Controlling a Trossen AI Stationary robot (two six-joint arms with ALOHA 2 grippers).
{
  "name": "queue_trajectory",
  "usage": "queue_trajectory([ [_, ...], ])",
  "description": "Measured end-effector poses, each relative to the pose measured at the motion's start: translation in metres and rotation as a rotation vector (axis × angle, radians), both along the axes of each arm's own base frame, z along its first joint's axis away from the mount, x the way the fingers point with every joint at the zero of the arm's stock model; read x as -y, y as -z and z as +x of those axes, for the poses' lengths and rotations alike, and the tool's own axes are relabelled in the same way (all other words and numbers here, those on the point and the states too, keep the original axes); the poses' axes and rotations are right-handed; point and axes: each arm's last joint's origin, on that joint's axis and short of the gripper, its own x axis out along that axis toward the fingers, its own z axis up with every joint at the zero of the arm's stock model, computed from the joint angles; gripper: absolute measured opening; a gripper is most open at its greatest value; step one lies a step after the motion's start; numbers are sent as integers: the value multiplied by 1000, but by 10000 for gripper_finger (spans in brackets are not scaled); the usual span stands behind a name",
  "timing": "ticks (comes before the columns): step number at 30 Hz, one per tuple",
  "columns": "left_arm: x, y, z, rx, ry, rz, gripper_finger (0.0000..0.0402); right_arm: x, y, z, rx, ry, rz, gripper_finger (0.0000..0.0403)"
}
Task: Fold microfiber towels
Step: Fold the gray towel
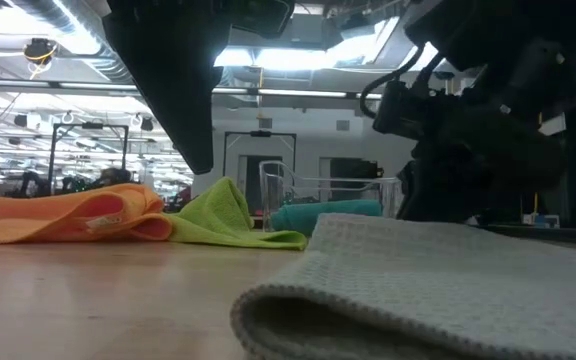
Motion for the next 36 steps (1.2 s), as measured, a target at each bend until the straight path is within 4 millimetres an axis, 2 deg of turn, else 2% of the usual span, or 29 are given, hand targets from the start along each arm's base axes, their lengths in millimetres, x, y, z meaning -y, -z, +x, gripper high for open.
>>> queue_trajectory([
  [5, 0, 0, 0, 0, 0, 0, 120, 3, -11, 10, -18, 17, -13, 61],
  [9, 0, 0, 0, 0, 1, 1, 120, -3, -41, 22, -5, 87, -11, 61],
  [12, 0, 0, 0, 0, 0, 1, 120, -16, -54, 23, -44, 147, 6, 61],
  [16, 0, 0, 0, 0, 1, 1, 120, -47, -68, 21, 19, 113, 70, 61],
  [20, 0, 0, 0, 0, 1, 3, 120, -76, -66, 9, 38, 76, 114, 61],
  [24, 0, 0, 0, 1, 0, 5, 120, -97, -53, -2, 47, 138, 91, 61],
  [28, 0, 0, 0, 2, 0, 5, 120, -111, -35, -9, 33, 163, 67, 61],
  [33, 0, 0, 0, 2, 0, 5, 120, -123, -11, -16, -68, 149, 104, 61],
  [36, 0, 0, 0, 1, 0, 5, 120, -128, -10, -19, -147, 139, 191, 61],
])
